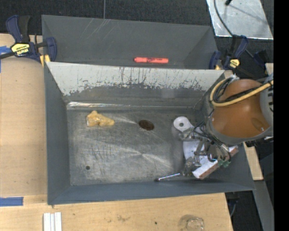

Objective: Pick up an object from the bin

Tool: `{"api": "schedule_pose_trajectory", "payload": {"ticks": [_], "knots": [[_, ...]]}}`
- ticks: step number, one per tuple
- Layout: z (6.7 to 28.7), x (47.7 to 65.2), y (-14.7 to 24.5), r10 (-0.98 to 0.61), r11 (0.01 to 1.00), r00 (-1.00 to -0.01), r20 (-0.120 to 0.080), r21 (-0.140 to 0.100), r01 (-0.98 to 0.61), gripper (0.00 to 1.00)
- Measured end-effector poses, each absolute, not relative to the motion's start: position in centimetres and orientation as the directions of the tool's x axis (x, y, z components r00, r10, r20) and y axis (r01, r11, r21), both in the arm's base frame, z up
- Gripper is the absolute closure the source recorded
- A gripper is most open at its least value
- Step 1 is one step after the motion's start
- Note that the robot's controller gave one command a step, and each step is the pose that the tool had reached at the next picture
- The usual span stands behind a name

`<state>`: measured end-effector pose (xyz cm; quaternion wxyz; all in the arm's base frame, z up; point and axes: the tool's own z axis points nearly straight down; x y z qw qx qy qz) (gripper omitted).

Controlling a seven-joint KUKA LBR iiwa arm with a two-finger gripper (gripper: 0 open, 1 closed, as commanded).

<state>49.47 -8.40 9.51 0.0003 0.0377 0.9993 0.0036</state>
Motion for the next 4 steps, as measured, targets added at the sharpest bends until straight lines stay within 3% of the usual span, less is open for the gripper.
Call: {"api": "schedule_pose_trajectory", "payload": {"ticks": [1,3,4], "knots": [[10.0,49.6,-10.6,0.104,0.994,-0.995,0.010,0.036,0.104,0.00],[10.0,49.6,-10.4,0.100,0.994,-0.995,0.010,0.033,0.100,0.00],[11.3,50.7,-11.1,0.030,0.999,-0.999,0.016,0.026,0.030,0.00]]}}
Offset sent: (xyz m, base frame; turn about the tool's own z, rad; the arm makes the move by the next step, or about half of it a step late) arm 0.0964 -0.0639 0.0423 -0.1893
